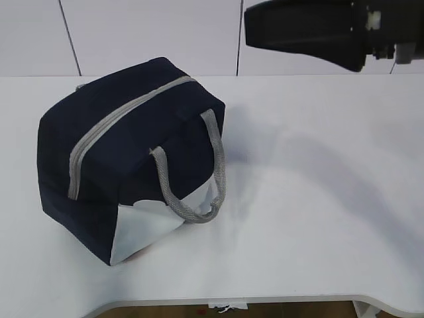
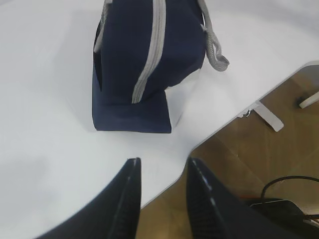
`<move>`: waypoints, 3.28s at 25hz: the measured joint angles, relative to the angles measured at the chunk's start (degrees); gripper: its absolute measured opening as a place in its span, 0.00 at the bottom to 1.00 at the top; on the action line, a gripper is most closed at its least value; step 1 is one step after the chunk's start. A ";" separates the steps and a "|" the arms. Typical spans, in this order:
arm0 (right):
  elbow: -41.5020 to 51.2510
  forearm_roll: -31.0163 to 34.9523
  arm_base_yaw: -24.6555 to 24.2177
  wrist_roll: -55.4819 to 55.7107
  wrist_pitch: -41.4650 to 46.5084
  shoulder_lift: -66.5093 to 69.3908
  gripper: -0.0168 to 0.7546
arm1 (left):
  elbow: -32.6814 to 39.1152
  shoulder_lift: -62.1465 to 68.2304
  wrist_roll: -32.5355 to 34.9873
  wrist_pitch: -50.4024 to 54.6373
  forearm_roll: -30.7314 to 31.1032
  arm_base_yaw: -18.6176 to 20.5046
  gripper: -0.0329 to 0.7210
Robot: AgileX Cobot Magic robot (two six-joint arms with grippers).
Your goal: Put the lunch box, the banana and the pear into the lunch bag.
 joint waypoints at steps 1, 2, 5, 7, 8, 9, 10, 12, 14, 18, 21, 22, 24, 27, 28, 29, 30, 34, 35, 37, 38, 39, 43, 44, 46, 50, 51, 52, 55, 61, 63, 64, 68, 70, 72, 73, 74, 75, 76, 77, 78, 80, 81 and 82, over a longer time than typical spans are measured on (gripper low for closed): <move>0.00 0.00 0.00 -0.01 0.00 0.00 0.52 | 1.12 -1.59 0.00 0.00 0.00 0.00 0.36; 0.00 0.00 0.00 -0.01 0.00 0.00 0.52 | 2.37 -3.38 0.00 0.00 0.00 0.00 0.36; 0.00 0.00 0.00 0.21 -0.10 0.00 0.52 | 5.81 -8.04 0.00 0.00 0.58 0.00 0.36; 0.00 0.00 0.00 0.21 -0.10 0.00 0.52 | 8.11 -11.50 -0.23 -0.14 1.68 0.00 0.36; 0.00 0.00 0.00 0.21 -0.10 0.00 0.52 | 9.15 -12.93 -0.66 -0.46 2.38 0.00 0.36; 0.00 0.00 0.00 0.21 -0.10 0.00 0.52 | 10.46 -14.65 -1.28 -0.92 3.02 0.00 0.36; 0.00 0.00 0.00 0.21 -0.10 0.00 0.52 | 11.76 -16.40 -2.07 -1.24 3.57 0.00 0.36; 0.00 0.00 0.00 0.24 -0.10 0.00 0.52 | 14.00 -19.58 -3.65 -1.87 4.46 0.00 0.36; 0.00 0.00 0.00 0.24 -0.23 0.00 0.52 | 15.93 -23.01 -5.18 -2.42 5.11 0.00 0.36; 0.00 0.00 0.00 0.34 -0.23 0.00 0.52 | 17.63 -28.42 -7.96 -3.33 7.08 0.00 0.36; 0.00 0.00 0.00 0.34 -0.12 -0.03 0.52 | 19.26 -28.64 -9.59 -3.81 8.65 0.00 0.36; 0.00 0.00 0.00 0.34 0.15 -0.03 0.52 | 19.93 -28.64 -9.83 -3.81 8.95 0.00 0.36; 0.00 0.00 0.00 0.34 1.19 -0.03 0.52 | 20.96 -28.64 -9.94 -3.45 9.23 0.00 0.36; 0.00 0.00 0.00 0.34 4.45 -0.03 0.52 | 21.02 -28.64 -10.17 -3.31 9.46 0.00 0.36; 0.00 0.00 0.00 0.34 5.82 -0.03 0.52 | 21.02 -28.64 -10.17 -3.31 9.46 0.00 0.36; 0.00 0.00 0.00 0.34 7.70 -0.03 0.52 | 21.02 -28.64 -10.29 -3.31 9.46 0.00 0.36; 0.00 0.00 0.00 0.34 9.74 -0.03 0.52 | 21.02 -28.64 -10.38 -3.31 9.51 0.00 0.36; 0.00 0.00 0.00 0.34 18.38 -0.03 0.52 | 21.02 -28.64 -10.51 -3.25 9.60 0.00 0.36; 0.00 0.00 0.00 0.34 20.31 -0.03 0.52 | 21.02 -28.64 -10.51 -3.25 9.60 0.00 0.36; 0.34 0.00 0.00 0.21 24.74 -0.03 0.52 | 21.02 -28.64 -10.51 -3.25 9.60 0.63 0.36; 0.74 0.00 0.00 -0.16 26.29 -0.03 0.52 | 21.02 -28.64 -10.51 -3.25 9.60 1.87 0.36; 1.27 0.00 0.00 -0.67 27.94 -0.03 0.52 | 21.02 -28.64 -10.51 -3.25 9.60 3.82 0.36; 2.93 0.11 0.00 -1.72 31.01 -0.03 0.52 | 21.02 -28.64 -10.51 -3.25 9.60 13.71 0.36; 3.33 0.11 0.00 -1.84 31.28 -0.03 0.52 | 21.02 -28.64 -10.51 -3.25 9.60 15.67 0.36; 3.80 0.11 0.00 -1.94 32.13 -0.03 0.52 | 21.02 -28.64 -10.51 -3.25 9.60 19.54 0.36; 4.51 0.33 0.00 -2.05 35.68 -0.03 0.52 | 21.02 -28.64 -10.51 -3.25 9.60 23.32 0.36; 4.74 0.33 0.00 -2.05 36.81 -0.03 0.52 | 21.02 -28.64 -10.51 -3.25 9.60 23.61 0.36; 4.99 0.33 0.00 -2.16 37.61 -0.03 0.52 | 21.02 -28.64 -10.51 -3.25 9.60 23.97 0.36; 5.33 0.59 0.00 -2.16 39.22 -0.03 0.52 | 21.02 -28.64 -10.51 -3.25 9.60 24.08 0.36; 5.48 0.71 0.00 -2.16 39.22 -0.03 0.52 | 21.02 -28.64 -10.51 -3.25 9.60 24.11 0.36; 5.48 0.71 0.00 -2.16 39.22 -0.03 0.52 | 21.02 -28.64 -10.51 -3.25 9.60 24.11 0.36; 5.48 0.71 0.00 -2.16 39.22 -0.03 0.52 | 21.02 -28.64 -10.51 -3.25 9.60 24.11 0.36; 5.48 0.80 0.00 -2.29 38.77 -0.03 0.52 | 21.02 -28.64 -10.51 -3.25 9.60 24.11 0.36; 5.48 0.80 0.00 -2.29 38.15 -0.03 0.52 | 21.02 -28.64 -10.51 -3.25 9.60 24.11 0.36; 5.48 0.80 0.00 -2.29 36.35 -0.03 0.52 | 21.02 -28.64 -10.51 -3.25 9.60 24.11 0.36; 5.48 0.80 0.00 -2.29 35.83 -0.03 0.52 | 21.02 -28.64 -10.51 -3.25 9.60 24.11 0.36; 5.48 0.80 0.00 -2.29 35.24 -0.03 0.52 | 21.02 -28.64 -10.51 -3.25 9.60 24.11 0.36; 5.48 0.80 0.00 -2.29 34.99 -0.03 0.52 | 21.02 -28.64 -10.51 -3.25 9.60 24.11 0.36; 5.48 0.80 0.00 -2.29 34.86 -0.03 0.52 | 21.02 -28.64 -10.51 -3.25 9.60 24.11 0.36; 5.48 0.80 0.00 -2.74 34.86 -0.03 0.52 | 21.02 -28.64 -10.51 -3.25 9.60 24.11 0.36; 5.48 0.99 0.00 -3.84 34.86 -0.03 0.52 | 21.02 -28.64 -10.51 -3.25 9.60 24.11 0.36; 5.48 3.17 0.00 -7.56 35.01 -0.03 0.52 | 21.02 -28.64 -10.51 -3.25 9.60 24.11 0.36; 5.52 5.04 0.00 -10.07 35.31 -0.03 0.52 | 21.02 -28.64 -10.51 -3.25 9.60 24.11 0.36; 5.61 6.87 0.00 -12.35 36.08 -0.03 0.52 | 21.02 -28.64 -10.51 -3.25 9.60 24.11 0.36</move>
